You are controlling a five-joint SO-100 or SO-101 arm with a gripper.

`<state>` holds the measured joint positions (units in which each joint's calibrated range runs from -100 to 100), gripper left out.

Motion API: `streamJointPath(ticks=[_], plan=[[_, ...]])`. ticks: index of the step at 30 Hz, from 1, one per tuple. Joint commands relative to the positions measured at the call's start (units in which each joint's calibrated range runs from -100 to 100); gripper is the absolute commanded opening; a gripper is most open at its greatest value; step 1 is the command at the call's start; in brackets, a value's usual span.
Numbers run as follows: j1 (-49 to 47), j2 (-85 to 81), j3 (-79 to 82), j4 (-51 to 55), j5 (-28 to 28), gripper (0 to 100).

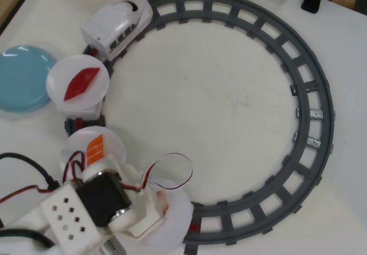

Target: Pick up the sushi from the Shinkansen and put it on the blue dish

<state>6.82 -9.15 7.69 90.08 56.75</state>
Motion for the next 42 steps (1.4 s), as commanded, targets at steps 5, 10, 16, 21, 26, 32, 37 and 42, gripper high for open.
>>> streamJointPath(ticks=[5,10,16,21,26,32,37,42], plan=[[4.0,3.4,-8.0,-0.1,4.1,26],[5.4,3.4,-7.4,0.5,5.2,26],[4.6,2.6,-1.8,0.6,4.8,26],[1.5,-1.0,2.5,1.3,3.3,26],[-2.1,-2.6,5.9,0.9,1.0,26],[-4.0,-2.1,6.4,0.8,-0.5,26],[-5.6,-2.1,9.0,0.5,-1.6,26],[-7.0,-2.0,9.7,0.5,-2.4,25]])
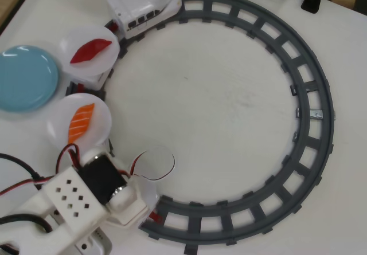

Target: Pick up the sushi from the Shinkansen and put it on the blue dish

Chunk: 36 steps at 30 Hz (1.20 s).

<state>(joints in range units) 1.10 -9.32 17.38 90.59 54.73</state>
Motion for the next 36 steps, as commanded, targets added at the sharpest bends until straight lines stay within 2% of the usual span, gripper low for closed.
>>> streamJointPath(ticks=[1,4,9,13,19,23,29,36], plan=[[-1.8,-1.8,0.1,0.0,-0.6,25],[-3.8,-1.8,1.9,-1.5,-2.3,21],[-7.1,-1.9,2.6,-4.3,-4.8,2],[-9.8,-2.0,1.6,-4.6,-5.9,3],[-13.7,-1.8,-8.5,-3.8,-7.8,3],[-16.4,-1.8,-14.4,0.2,-8.0,3],[-24.3,-1.8,-20.6,3.5,-13.6,3],[-36.6,-1.8,-20.2,3.1,-21.3,3]])
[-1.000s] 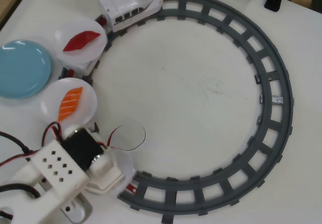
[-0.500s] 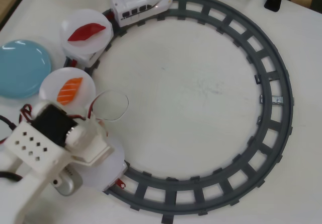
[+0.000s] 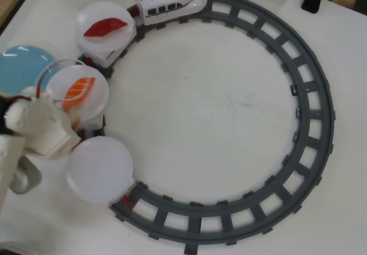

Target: Pick up the sushi from the Shinkansen and put it on the blue dish

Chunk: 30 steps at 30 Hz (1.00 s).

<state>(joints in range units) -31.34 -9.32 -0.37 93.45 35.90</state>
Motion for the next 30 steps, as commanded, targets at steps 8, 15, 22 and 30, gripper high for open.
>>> streamJointPath(ticks=[8,15,22,30], plan=[[-13.5,9.9,-10.1,-2.3,-8.8,3],[-16.4,23.8,-27.7,-1.8,-11.6,3],[-22.9,33.7,-38.9,-1.7,-14.4,3],[-26.4,42.8,-46.4,-2.5,-15.0,3]])
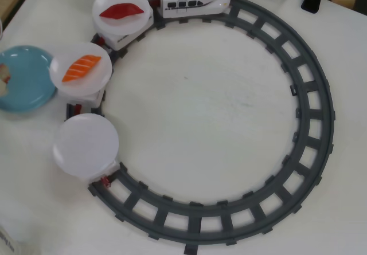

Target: Pick up the sushi from the Shinkansen and put it on the blue dish

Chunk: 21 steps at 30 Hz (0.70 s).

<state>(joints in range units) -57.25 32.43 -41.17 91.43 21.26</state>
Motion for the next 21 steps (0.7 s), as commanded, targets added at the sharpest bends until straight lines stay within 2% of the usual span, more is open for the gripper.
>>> streamJointPath(ticks=[1,10,16,21], plan=[[-0.5,2.5,-7.1,-0.5,-0.4,3],[0.2,15.3,-21.4,-0.2,-0.3,5],[0.5,20.0,-25.6,-0.1,-0.1,19],[2.1,20.3,-25.0,0.0,0.2,26]])
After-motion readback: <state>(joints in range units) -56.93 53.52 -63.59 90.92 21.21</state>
